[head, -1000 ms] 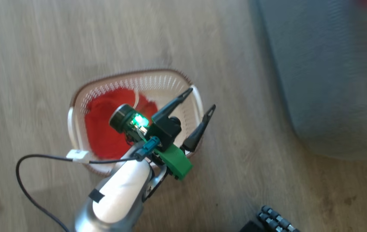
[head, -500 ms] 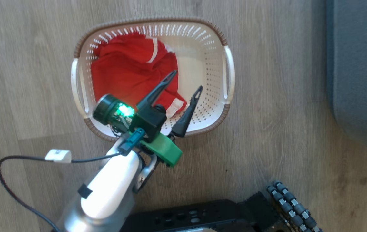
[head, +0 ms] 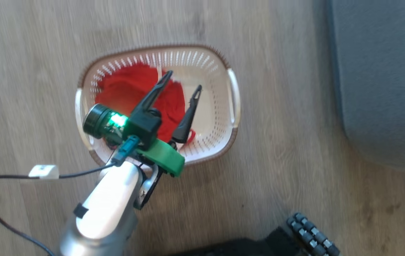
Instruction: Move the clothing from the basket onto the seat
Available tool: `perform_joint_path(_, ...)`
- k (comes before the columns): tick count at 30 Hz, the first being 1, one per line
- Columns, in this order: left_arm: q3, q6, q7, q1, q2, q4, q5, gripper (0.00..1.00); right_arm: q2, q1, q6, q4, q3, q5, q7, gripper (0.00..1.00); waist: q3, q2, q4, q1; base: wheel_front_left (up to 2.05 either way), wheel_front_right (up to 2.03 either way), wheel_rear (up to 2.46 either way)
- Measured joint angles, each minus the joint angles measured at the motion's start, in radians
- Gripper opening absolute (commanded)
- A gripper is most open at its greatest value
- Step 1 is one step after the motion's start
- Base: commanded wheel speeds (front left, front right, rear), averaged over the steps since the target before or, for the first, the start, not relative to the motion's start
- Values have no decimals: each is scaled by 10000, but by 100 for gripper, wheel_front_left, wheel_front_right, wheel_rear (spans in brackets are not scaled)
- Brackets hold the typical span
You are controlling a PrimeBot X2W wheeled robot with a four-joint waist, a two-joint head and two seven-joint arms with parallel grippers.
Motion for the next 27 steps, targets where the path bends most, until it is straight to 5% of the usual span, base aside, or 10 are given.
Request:
perform_joint_path(14, 2075, 270, -4, 1569, -328, 546, -830, 100, 1068, 5590, 0, -3567, 3346, 1070, 0, 100, -3345, 0, 52, -1, 0, 0, 0)
perform_joint_path(27, 3866, 261, -4, 2798, -468, 1087, -274, 100, 1601, 8240, 0, -4872, 4498, -420, 2, 100, -5314, 1, 1286, -1, 0, 0, 0)
